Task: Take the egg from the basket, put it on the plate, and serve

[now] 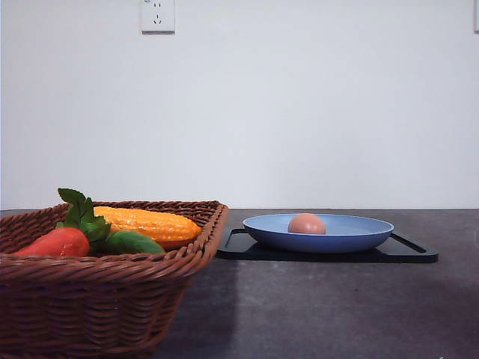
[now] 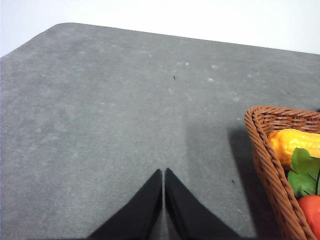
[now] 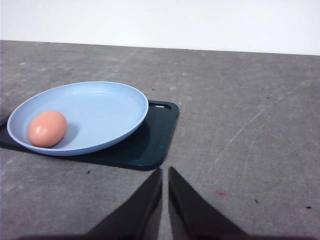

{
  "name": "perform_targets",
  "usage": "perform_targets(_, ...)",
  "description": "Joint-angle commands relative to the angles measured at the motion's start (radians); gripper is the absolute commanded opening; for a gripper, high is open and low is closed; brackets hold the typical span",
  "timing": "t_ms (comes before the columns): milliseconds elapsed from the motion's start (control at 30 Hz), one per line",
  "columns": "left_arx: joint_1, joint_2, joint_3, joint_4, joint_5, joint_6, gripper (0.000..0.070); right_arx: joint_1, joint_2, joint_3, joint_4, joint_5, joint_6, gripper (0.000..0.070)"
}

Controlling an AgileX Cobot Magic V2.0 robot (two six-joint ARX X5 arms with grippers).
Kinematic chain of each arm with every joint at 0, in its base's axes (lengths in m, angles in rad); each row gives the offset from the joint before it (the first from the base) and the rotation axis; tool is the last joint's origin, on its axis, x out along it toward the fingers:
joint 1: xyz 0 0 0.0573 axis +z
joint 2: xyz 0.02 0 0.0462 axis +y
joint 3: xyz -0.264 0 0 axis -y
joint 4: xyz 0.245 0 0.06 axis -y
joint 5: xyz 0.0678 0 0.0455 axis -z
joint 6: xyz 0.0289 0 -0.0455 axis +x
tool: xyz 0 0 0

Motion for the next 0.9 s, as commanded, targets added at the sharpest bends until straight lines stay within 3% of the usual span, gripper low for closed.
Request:
perform_targets(0,0.002,-0.002,-0.024,-0.016,-0.002,-0.004,0.0000,0.001,-0.003,-0.004,0.008,0.002,0.011,0.0000)
perform_targets(867,0.002,-0.002,-0.024,-0.016,-0.002,-0.004,0.0000,0.001,-0.003,-0.004,0.008,0.002,0.011,0.0000)
